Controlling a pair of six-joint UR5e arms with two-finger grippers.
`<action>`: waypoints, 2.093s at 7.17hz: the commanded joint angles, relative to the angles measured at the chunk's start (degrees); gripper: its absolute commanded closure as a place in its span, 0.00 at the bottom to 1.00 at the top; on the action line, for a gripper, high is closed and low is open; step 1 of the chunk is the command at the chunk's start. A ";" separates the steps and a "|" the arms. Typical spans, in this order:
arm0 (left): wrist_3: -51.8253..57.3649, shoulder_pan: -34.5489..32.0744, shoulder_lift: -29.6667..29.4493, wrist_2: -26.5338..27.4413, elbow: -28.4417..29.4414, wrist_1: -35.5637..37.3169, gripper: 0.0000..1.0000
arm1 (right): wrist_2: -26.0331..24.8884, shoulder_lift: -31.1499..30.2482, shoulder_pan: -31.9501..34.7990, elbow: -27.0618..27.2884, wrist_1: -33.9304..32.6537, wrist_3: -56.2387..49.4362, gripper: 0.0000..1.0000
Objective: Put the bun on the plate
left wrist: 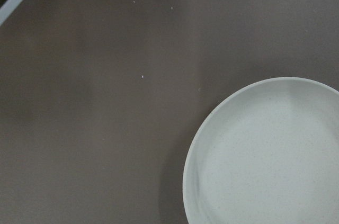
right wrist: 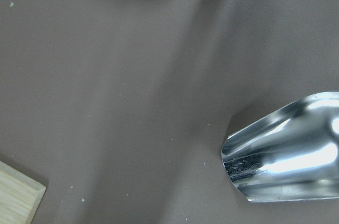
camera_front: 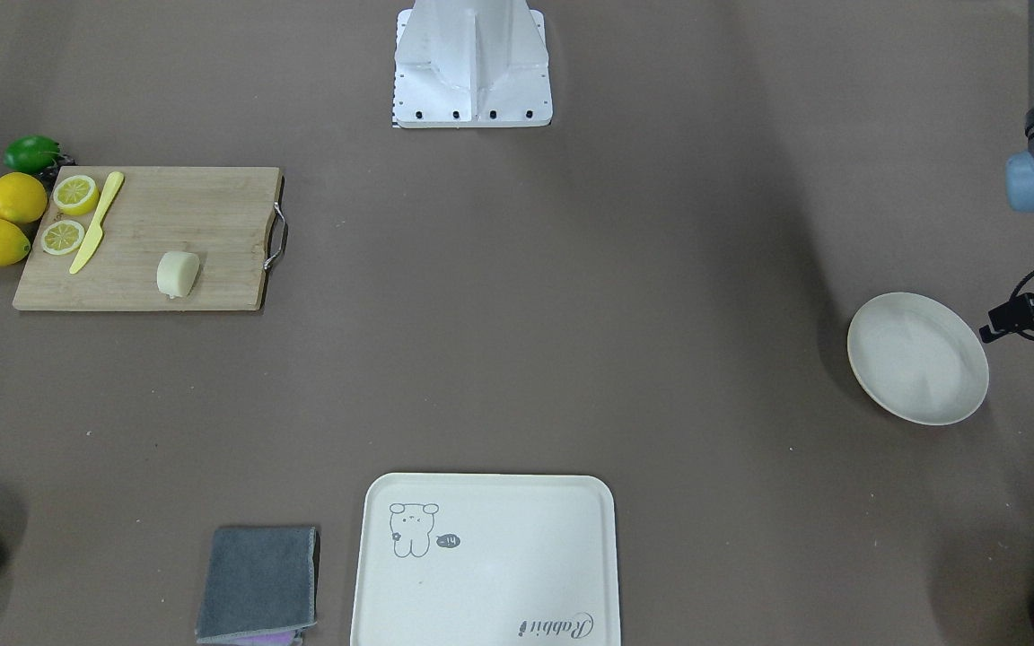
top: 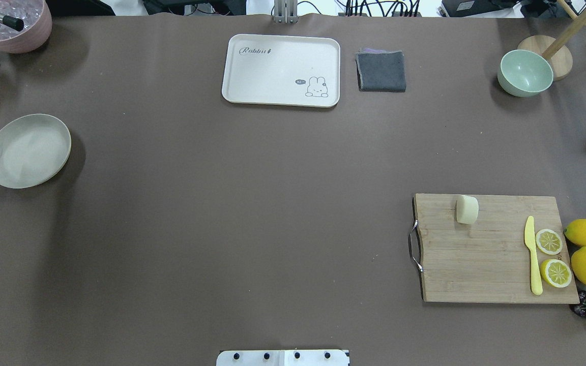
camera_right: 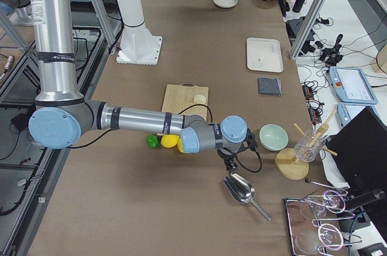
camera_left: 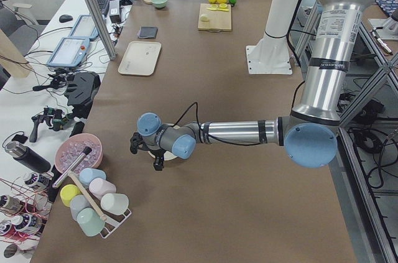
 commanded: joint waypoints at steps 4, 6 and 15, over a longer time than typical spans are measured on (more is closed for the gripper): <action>-0.69 1.36 -0.36 0.58 2.19 -2.06 0.29 | 1.38 -1.44 0.00 0.49 0.53 -0.26 0.00; -2.27 2.24 -0.89 0.67 2.27 -2.14 0.35 | 1.66 -1.45 0.00 0.75 0.53 -0.17 0.00; -2.54 3.03 -2.91 0.49 4.21 -2.14 0.57 | 1.48 -0.74 0.00 0.14 1.23 0.00 0.00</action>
